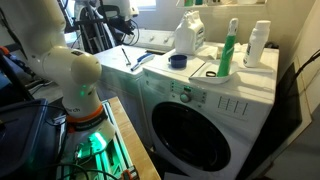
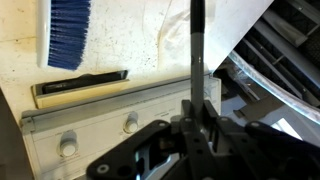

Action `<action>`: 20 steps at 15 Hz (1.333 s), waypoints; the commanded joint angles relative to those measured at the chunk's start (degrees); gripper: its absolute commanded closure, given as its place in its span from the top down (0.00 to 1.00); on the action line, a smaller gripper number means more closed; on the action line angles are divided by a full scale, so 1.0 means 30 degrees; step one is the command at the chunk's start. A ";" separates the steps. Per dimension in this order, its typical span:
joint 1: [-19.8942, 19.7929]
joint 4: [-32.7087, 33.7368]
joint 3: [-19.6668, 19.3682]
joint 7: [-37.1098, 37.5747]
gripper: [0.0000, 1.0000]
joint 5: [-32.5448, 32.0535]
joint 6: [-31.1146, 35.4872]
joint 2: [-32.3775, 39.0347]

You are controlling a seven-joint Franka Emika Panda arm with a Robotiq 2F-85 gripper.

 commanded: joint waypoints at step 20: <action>0.0367 0.0760 0.0246 -1.4645 0.03 0.7633 0.0880 0.1442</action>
